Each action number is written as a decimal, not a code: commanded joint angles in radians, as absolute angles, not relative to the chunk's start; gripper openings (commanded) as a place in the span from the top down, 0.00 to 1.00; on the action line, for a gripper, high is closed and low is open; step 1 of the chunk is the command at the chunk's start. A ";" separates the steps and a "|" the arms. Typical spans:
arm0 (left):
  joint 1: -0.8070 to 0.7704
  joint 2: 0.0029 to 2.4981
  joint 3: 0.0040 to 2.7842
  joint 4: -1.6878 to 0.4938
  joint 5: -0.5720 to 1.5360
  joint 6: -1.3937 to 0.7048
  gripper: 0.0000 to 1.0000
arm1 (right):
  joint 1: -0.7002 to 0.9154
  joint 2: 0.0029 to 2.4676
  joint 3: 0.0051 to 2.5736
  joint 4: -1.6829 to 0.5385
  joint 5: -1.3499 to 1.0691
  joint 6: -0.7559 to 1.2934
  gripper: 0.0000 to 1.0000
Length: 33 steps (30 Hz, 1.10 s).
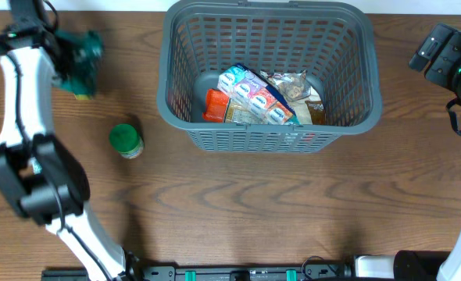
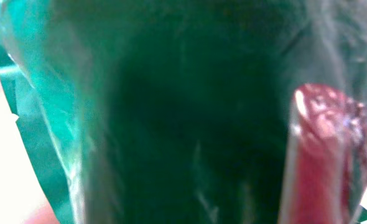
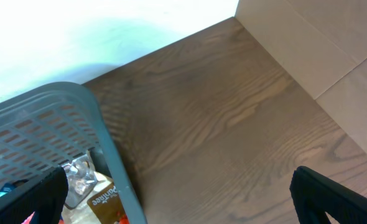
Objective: Pack container
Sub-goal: 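Grasp the green Nescafe pouch with the left gripper and lift it, then carry the Nescafe pouch over the basket and release it inside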
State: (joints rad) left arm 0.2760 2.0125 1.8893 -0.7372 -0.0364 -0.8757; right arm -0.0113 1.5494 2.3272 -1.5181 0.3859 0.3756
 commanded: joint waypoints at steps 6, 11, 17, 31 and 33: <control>0.191 1.657 1.936 -0.453 0.287 -0.627 0.94 | -0.019 1.551 2.329 -1.519 0.399 0.388 0.01; 0.091 1.578 1.936 -0.383 0.420 -0.499 0.94 | -0.019 1.551 2.329 -1.519 0.399 0.389 0.01; -0.051 1.568 1.936 -0.435 0.502 -0.387 0.95 | -0.019 1.551 2.329 -1.519 0.399 0.389 0.01; -0.370 1.615 1.936 -0.725 0.485 0.007 0.94 | -0.019 1.551 2.329 -1.519 0.399 0.389 0.01; -0.396 1.631 1.936 -0.762 0.435 0.006 0.94 | -0.019 1.551 2.329 -1.519 0.399 0.389 0.01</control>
State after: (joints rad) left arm -0.3805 1.6268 1.9022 -0.7658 0.4679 -0.0463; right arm -0.0113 1.5494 2.3272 -1.5185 0.3859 0.3756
